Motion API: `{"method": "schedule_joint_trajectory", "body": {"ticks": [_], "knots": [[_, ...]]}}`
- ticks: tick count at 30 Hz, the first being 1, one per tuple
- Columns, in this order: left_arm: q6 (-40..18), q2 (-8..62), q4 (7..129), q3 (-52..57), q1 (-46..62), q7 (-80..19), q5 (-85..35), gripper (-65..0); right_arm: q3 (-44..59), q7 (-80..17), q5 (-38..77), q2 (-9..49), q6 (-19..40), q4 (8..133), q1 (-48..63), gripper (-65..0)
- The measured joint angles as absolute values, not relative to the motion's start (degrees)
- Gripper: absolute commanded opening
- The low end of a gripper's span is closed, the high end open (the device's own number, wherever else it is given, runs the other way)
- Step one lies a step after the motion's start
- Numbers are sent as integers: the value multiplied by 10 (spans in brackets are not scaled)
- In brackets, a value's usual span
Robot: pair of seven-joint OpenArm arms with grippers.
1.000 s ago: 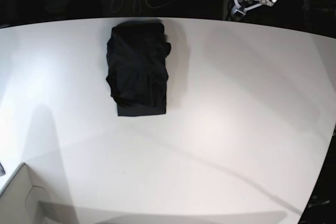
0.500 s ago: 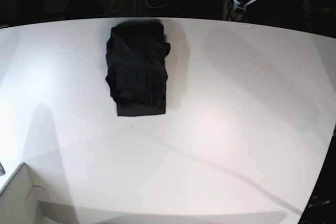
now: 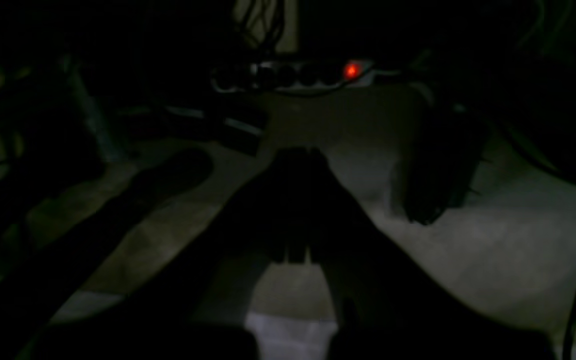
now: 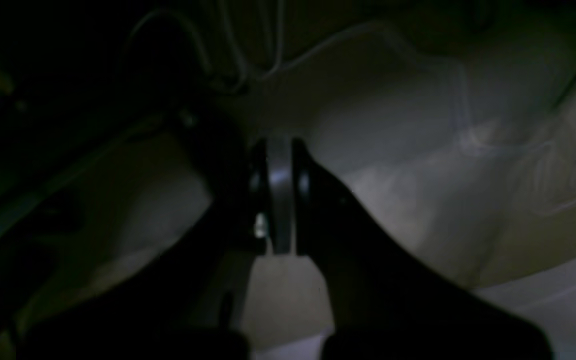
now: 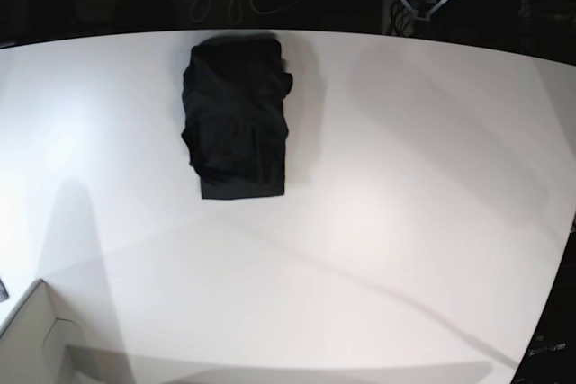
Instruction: Layout the t-shirt on the table in an organized manner, then fold the t-shirt properly
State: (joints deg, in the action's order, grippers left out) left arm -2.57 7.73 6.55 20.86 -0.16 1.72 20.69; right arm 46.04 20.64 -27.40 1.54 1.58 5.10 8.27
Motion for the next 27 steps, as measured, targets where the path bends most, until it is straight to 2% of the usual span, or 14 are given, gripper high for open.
{"method": "schedule_joint_trajectory", "body": {"ticks": [3, 12, 16, 21, 27], "knots": [[9, 78, 64, 216, -10, 21, 192, -649, 409, 208, -277, 14, -32, 51, 75, -650], [9, 69, 60, 227, -19, 20, 111, -649, 244, 223, -277, 11, -138, 69, 76, -650], [9, 49, 59, 227, -15, 20, 112, -649, 237, 225, -277, 11, -132, 67, 76, -650], [2, 32, 59, 227, -18, 20, 113, -649, 238, 224, -275, 1, -89, 68, 78, -650], [-11, 40, 59, 227, -17, 20, 113, -649, 238, 225, -275, -1, -86, 67, 75, -650]]}}
